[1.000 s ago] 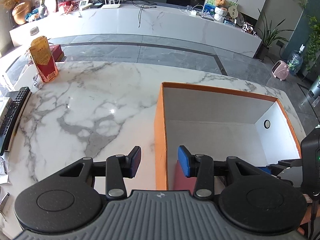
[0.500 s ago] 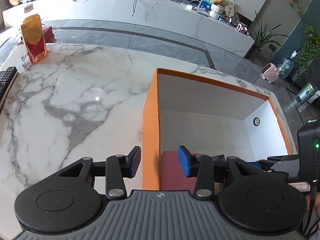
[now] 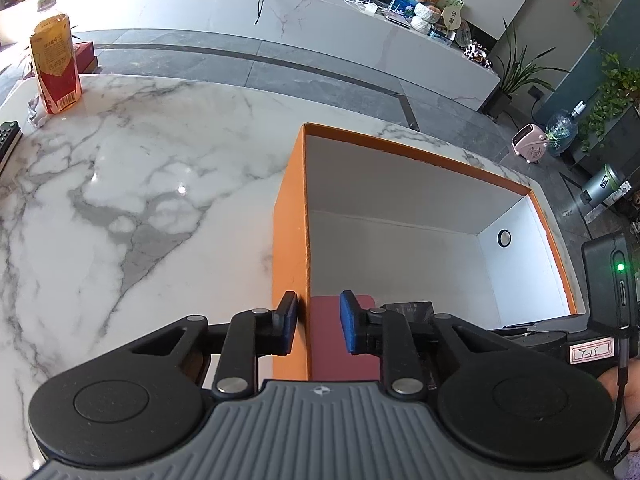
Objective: Organize objects
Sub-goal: 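Lower both items into the box and open both tools, then withdraw both tools and grasp the black box with the left tool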
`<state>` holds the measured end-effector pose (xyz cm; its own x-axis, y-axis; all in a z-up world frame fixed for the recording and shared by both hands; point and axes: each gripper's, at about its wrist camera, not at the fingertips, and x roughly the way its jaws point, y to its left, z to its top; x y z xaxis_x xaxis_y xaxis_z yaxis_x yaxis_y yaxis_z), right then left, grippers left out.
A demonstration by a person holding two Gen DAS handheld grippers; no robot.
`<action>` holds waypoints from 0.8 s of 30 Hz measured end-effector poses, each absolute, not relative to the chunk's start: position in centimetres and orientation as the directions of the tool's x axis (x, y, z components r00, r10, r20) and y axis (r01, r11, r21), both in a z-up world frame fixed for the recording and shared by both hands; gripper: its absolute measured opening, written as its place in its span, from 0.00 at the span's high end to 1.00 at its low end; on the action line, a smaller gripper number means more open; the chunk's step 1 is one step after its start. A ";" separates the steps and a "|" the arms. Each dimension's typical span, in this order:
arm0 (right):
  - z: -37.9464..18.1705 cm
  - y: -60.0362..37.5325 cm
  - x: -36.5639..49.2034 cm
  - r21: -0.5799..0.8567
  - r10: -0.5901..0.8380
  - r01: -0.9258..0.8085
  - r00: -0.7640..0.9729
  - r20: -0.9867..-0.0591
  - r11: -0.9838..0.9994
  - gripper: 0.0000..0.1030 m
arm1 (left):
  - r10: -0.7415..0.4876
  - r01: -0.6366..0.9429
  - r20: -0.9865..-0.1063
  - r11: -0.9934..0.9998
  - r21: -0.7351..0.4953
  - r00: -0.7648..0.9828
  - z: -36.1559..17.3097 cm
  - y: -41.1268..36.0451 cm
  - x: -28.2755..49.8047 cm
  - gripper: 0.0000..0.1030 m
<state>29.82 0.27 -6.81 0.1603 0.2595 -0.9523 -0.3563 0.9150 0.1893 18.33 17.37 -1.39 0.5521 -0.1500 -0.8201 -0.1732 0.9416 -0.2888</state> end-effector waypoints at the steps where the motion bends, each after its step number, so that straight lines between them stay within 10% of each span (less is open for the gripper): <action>1: -6.8 0.7 29.7 0.187 0.260 -0.368 0.159 -0.953 0.911 0.72 | -0.150 -0.173 -0.820 0.942 -0.288 0.552 -1.4 17.4 18.4 0.74; 24: -2.7 1.8 25.8 0.142 0.305 -0.484 0.278 -0.911 0.864 0.73 | -0.098 -0.170 -0.799 0.955 -0.243 0.594 0.9 17.1 14.2 0.75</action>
<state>25.77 1.79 -2.71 0.2782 0.3052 -0.9107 -0.4837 0.8637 0.1417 14.21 17.09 0.92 0.5939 -0.0975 -0.7986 -0.1699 0.9550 -0.2430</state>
